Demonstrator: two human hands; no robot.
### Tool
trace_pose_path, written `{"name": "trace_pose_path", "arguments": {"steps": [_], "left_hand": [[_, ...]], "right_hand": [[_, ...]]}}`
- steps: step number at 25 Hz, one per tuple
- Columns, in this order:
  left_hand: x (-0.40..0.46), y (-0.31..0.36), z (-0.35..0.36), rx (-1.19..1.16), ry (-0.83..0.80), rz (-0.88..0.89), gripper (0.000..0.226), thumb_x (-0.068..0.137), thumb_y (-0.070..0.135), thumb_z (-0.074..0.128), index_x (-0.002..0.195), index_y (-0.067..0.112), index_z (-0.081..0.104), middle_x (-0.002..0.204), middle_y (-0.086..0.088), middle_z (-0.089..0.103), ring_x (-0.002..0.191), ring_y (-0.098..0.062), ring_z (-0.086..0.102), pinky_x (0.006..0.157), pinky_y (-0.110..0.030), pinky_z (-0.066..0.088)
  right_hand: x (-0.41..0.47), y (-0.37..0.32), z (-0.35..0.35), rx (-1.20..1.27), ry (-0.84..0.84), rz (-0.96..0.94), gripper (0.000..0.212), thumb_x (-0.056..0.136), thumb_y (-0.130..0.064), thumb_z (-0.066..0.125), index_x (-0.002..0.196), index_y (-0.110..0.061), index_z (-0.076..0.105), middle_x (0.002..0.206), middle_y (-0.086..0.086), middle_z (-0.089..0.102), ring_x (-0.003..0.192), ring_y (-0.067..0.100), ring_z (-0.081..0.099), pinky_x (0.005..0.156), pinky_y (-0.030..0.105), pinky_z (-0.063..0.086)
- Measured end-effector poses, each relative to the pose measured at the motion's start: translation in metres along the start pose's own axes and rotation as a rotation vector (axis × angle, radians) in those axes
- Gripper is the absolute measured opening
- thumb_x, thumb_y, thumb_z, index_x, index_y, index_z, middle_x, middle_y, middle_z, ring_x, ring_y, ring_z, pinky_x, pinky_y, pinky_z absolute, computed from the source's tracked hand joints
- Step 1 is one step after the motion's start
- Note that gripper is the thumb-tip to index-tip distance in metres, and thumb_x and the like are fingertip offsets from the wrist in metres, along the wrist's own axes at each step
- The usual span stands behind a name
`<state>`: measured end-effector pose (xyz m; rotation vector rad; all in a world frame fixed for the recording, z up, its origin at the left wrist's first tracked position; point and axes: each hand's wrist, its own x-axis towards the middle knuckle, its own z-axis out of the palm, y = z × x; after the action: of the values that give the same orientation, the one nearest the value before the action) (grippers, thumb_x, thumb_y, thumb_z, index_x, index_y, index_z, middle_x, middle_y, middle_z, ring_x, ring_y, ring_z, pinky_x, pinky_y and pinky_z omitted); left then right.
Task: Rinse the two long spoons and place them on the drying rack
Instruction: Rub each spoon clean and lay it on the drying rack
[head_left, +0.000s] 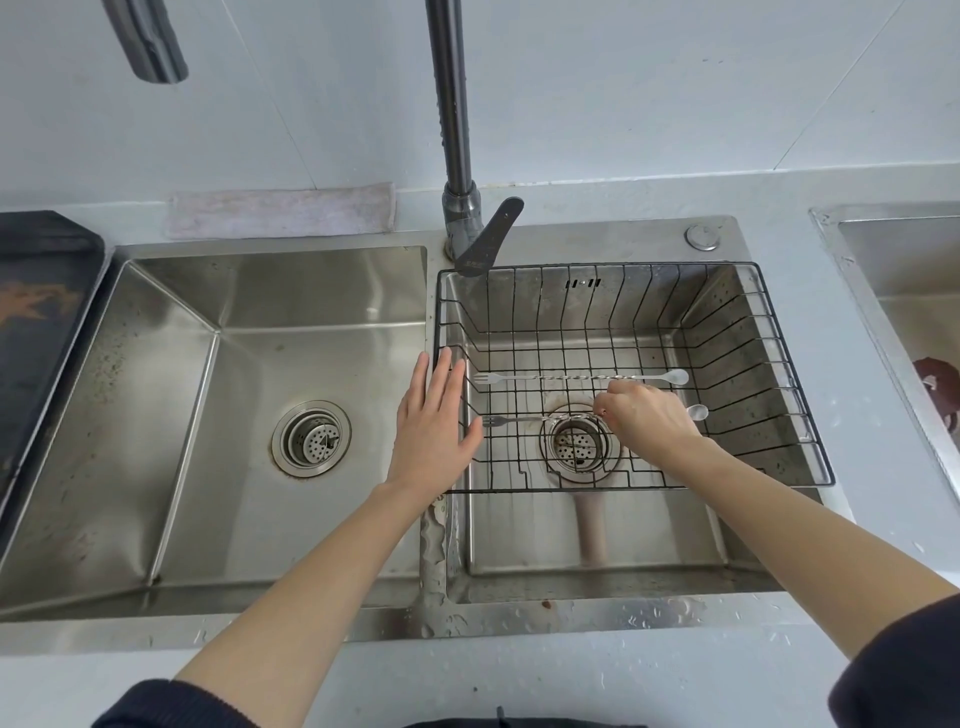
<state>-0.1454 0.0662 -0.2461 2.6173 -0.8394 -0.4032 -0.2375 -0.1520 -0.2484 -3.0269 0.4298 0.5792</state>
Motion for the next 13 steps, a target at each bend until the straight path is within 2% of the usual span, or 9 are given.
{"name": "trace_pose_path", "arguments": {"steps": [13], "left_hand": [[-0.0001, 0.0009, -0.0010, 0.014, -0.009, 0.000, 0.065, 0.093, 0.032, 0.040, 0.147, 0.016, 0.006, 0.159, 0.000, -0.002, 0.146, -0.019, -0.012, 0.119, -0.036, 0.007]], "right_hand": [[0.0035, -0.0069, 0.0024, -0.004, -0.029, -0.022, 0.030, 0.094, -0.007, 0.042, 0.115, -0.014, 0.061, 0.115, 0.007, 0.059, 0.105, 0.032, 0.059, 0.065, 0.032, 0.037]]}}
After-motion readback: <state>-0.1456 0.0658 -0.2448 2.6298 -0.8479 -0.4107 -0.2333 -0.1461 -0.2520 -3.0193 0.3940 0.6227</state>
